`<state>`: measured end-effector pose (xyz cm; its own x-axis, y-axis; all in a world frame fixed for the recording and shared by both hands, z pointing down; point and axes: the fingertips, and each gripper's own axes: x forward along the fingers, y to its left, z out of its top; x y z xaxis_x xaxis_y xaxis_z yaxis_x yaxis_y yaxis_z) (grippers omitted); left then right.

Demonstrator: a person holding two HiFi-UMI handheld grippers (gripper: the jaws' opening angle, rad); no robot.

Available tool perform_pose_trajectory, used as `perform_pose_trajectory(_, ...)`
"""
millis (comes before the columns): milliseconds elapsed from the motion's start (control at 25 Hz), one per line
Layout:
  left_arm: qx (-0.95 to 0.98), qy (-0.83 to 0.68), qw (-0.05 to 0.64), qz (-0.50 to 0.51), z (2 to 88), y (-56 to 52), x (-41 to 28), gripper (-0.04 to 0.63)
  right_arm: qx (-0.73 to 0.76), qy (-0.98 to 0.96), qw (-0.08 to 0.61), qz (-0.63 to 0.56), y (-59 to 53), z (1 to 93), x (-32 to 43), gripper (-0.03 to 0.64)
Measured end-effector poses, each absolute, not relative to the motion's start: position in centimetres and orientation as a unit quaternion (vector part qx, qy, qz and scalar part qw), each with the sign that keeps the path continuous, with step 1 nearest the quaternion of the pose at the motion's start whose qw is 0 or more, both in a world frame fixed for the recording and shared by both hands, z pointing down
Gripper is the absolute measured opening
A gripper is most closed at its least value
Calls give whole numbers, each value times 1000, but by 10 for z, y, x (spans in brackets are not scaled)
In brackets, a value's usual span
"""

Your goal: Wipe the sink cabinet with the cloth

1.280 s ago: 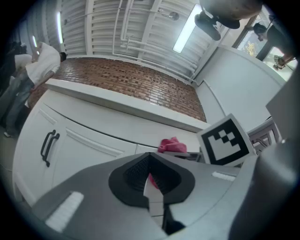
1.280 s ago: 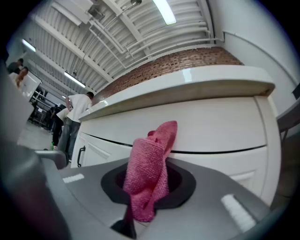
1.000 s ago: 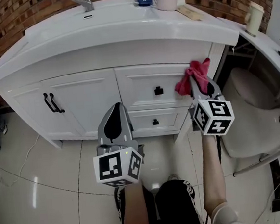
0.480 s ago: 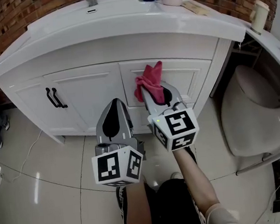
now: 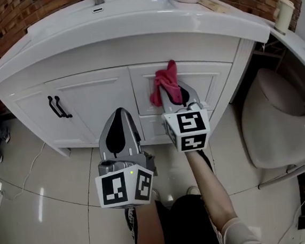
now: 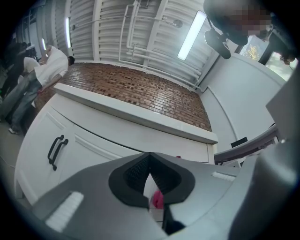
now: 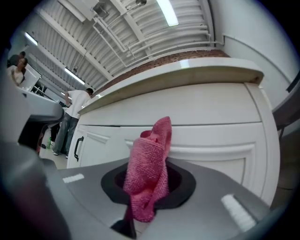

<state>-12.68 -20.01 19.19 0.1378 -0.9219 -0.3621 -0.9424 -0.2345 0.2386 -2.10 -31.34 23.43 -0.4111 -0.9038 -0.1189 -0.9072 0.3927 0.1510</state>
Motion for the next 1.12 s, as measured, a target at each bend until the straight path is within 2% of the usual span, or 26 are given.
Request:
perform_pose_trajectory(240, -760, 615, 23, 211, 195, -201, -117, 15, -587, 804, 20, 94, -312, 235, 69, 60)
perform_pose_trajectory(480, -758, 618, 22, 207, 196, -202, -116, 15, -656, 747, -13, 107, -300, 254, 155, 64)
perform_pose_trajectory(600, -758, 617, 16, 211, 197, -203, -115, 15, -693, 716, 9, 80, -283, 262, 175, 61)
perform_pose_trajectory(680, -761, 612, 17, 215, 195, -202, -114, 14, -673, 735, 23, 78, -267, 261, 150, 61)
perform_pose_trajectory(960, -763, 608, 32, 215, 190, -196, -117, 14, -498, 861, -10, 102, -270, 272, -48, 61)
perform_pose_trajectory(1120, -754, 615, 24, 230, 188, -193, -133, 14, -479, 871, -41, 99, -293, 288, -94, 61)
